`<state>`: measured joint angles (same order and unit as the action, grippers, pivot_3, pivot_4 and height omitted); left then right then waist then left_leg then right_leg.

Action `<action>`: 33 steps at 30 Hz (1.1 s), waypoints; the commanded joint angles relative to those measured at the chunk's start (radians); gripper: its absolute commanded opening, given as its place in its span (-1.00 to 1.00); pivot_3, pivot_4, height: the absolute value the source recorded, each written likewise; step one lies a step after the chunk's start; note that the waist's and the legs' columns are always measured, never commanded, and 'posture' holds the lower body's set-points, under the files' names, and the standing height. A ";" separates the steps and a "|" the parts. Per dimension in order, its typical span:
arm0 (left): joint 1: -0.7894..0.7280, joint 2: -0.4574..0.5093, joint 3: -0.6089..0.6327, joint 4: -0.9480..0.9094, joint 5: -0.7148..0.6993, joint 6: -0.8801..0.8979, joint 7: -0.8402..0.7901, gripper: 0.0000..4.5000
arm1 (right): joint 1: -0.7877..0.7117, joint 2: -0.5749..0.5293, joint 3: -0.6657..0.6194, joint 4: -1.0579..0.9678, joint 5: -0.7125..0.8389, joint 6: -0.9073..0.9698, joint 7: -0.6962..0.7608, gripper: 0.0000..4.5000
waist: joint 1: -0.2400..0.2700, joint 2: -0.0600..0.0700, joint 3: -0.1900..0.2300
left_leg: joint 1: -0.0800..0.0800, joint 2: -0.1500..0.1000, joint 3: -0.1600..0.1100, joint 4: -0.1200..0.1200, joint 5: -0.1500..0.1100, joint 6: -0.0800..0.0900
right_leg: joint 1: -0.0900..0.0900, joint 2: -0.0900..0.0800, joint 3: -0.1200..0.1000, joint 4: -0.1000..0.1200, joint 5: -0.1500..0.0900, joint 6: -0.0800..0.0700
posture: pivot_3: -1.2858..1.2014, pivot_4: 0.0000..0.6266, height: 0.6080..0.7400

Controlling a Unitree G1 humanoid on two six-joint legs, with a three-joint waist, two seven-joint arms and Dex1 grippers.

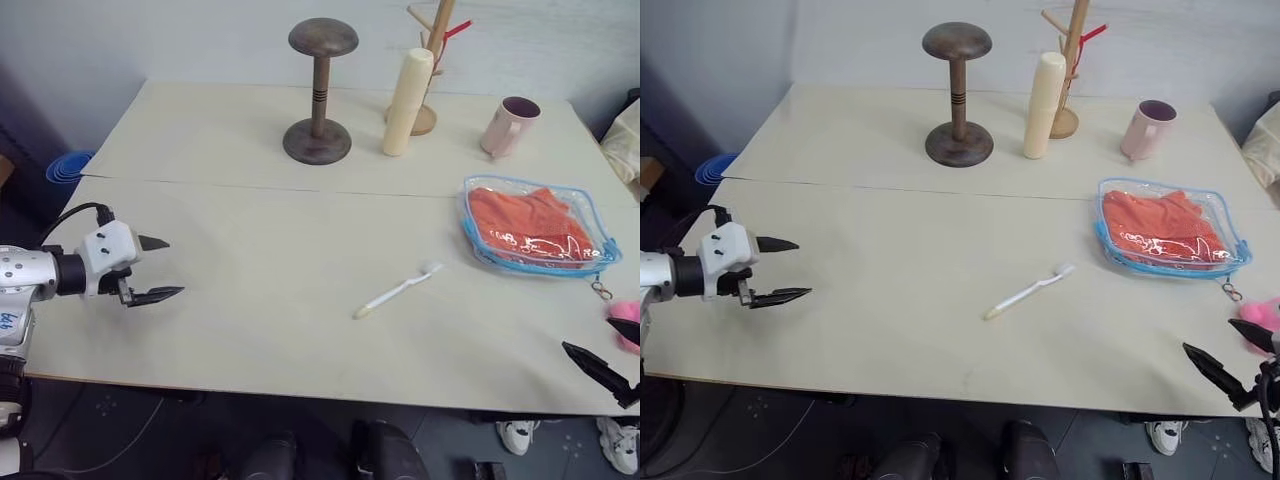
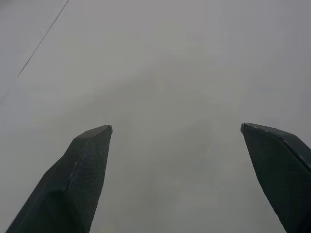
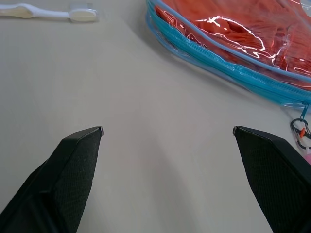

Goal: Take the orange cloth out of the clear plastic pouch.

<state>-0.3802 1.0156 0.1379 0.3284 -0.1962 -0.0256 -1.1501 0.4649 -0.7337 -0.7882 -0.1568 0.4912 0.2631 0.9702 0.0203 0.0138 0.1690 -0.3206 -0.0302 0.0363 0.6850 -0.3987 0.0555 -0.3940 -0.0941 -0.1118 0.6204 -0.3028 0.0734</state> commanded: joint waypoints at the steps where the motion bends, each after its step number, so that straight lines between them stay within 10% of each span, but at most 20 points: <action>1: -0.021 0.006 0.000 0.005 0.012 -0.038 -0.007 0.99 | 0.019 0.015 -0.012 -0.017 0.007 -0.016 -0.006 1.00 | 0.000 0.000 0.000 | 0.000 0.000 0.000 0.000 0.000 0.000 | 0.000 0.000 0.000 0.000 0.000 0.000 | 0.03 -0.52 1.00; 19: -0.037 -0.022 -0.035 -0.053 -0.017 0.119 -0.019 0.99 | 0.033 0.049 -0.007 -0.089 0.054 0.039 -0.046 1.00 | -0.001 0.000 0.000 | 0.001 0.000 0.000 0.000 0.000 -0.001 | 0.000 0.000 0.001 0.000 0.000 0.000 | 0.03 -0.52 1.00; 33: -0.361 -0.377 -0.296 -0.380 -0.134 0.755 0.106 0.99 | 0.102 0.102 0.005 -0.580 0.222 0.189 -0.194 1.00 | 0.006 0.000 0.000 | -0.001 0.000 0.000 0.003 0.000 -0.001 | 0.001 0.001 0.001 0.000 0.000 0.002 | 0.03 -0.52 1.00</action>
<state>-0.7054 0.6618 -0.1077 -0.0036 -0.3248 0.6678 -1.0605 0.5513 -0.6423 -0.7739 -0.6534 0.6725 0.4361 0.8041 0.0267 0.0136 0.1695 -0.3216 -0.0305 0.0359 0.6877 -0.3985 0.0545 -0.3932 -0.0925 -0.1110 0.6209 -0.3030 0.0758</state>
